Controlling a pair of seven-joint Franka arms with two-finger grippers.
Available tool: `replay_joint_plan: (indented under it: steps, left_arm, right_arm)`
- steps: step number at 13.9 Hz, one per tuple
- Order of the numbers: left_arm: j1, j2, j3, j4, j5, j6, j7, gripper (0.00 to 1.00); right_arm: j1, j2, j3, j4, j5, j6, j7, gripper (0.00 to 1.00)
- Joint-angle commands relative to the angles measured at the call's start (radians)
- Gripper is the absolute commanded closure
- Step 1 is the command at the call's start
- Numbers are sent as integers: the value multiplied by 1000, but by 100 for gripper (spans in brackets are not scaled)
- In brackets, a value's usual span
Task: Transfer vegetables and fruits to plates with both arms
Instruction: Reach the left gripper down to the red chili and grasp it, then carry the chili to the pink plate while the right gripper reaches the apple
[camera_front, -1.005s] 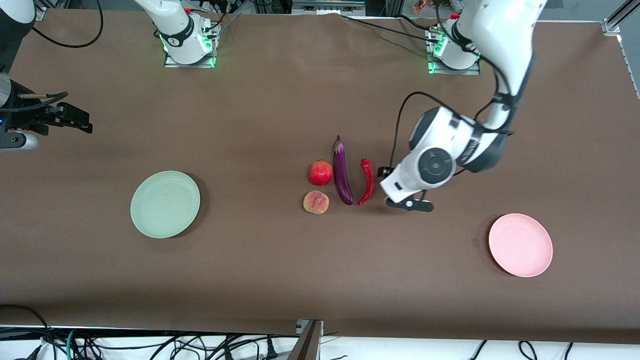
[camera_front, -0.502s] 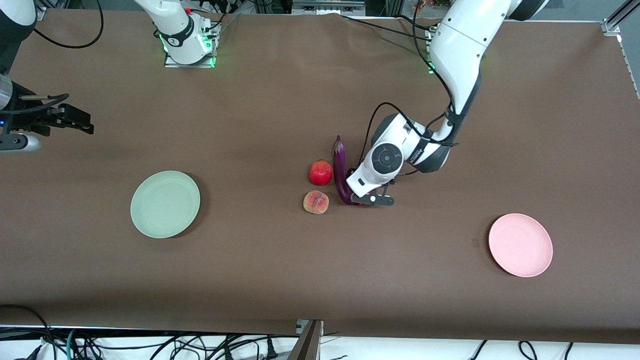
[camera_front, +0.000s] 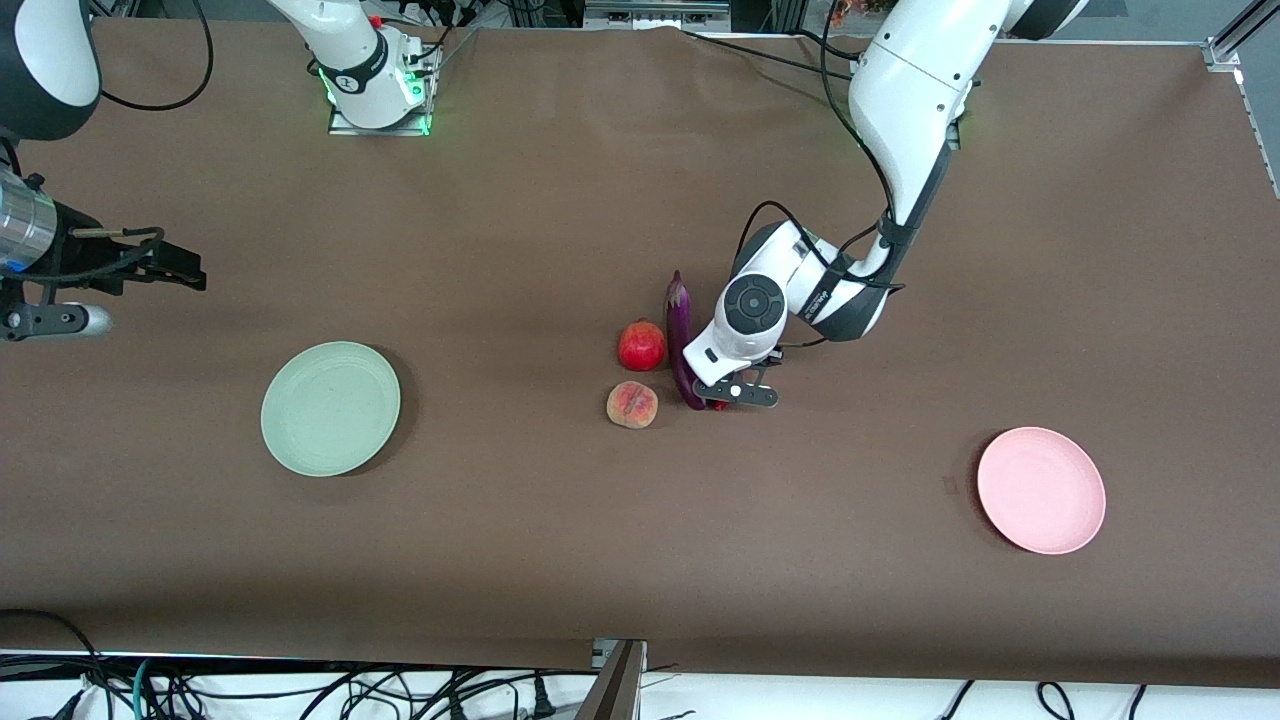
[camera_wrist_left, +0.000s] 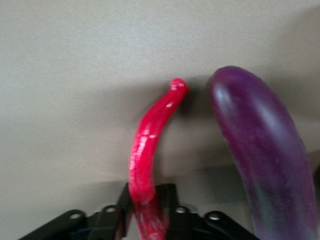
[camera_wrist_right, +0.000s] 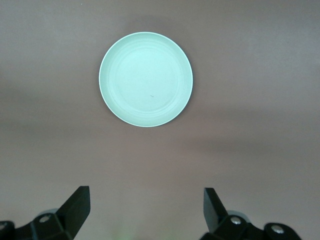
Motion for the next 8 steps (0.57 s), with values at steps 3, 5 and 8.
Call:
replay_joint_plan:
  steps: [3, 5, 8]
  left_arm:
    - [54, -95, 65, 6, 26, -149, 143, 100]
    - [143, -132, 65, 24, 26, -212, 219, 100]
    - [244, -142, 94, 93, 87, -313, 380, 100]
  right_arm:
    - [21, 48, 9, 12, 13, 3, -26, 0]
    - [59, 78, 9, 14, 19, 44, -14, 0]
    - [165, 135, 9, 14, 22, 132, 174, 0]
